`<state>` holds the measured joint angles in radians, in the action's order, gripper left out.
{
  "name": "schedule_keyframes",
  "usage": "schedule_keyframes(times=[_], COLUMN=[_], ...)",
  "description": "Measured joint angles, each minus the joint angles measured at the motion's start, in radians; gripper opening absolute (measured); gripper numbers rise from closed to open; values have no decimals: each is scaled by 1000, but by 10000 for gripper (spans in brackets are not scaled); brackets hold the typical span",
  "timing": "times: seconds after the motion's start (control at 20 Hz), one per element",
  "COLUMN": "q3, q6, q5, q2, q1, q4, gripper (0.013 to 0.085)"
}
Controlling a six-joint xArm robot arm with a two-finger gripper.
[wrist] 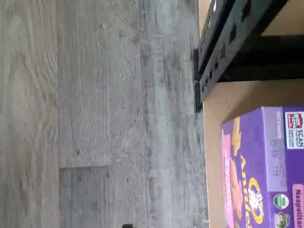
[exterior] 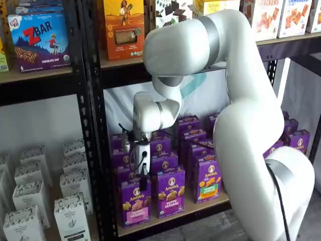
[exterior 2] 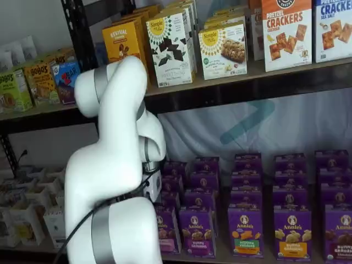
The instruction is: Pick up the purple box with a pink patch in the middle, on the bottom shelf, the first box from the left
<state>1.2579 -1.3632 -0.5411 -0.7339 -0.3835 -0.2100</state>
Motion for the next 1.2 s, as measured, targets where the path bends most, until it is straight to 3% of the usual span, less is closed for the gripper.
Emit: schedule_keyframes(times=[0.1, 0.2, 0.65, 1.2], q3=[-18, -19, -17, 55], q6=[47, 56, 40, 27], q5=[50, 55, 98, 115], q2=[3, 3, -14, -89], q1=[-5, -7, -9, 9], q4=[51, 59, 39, 46], gripper=[850, 850, 850, 850])
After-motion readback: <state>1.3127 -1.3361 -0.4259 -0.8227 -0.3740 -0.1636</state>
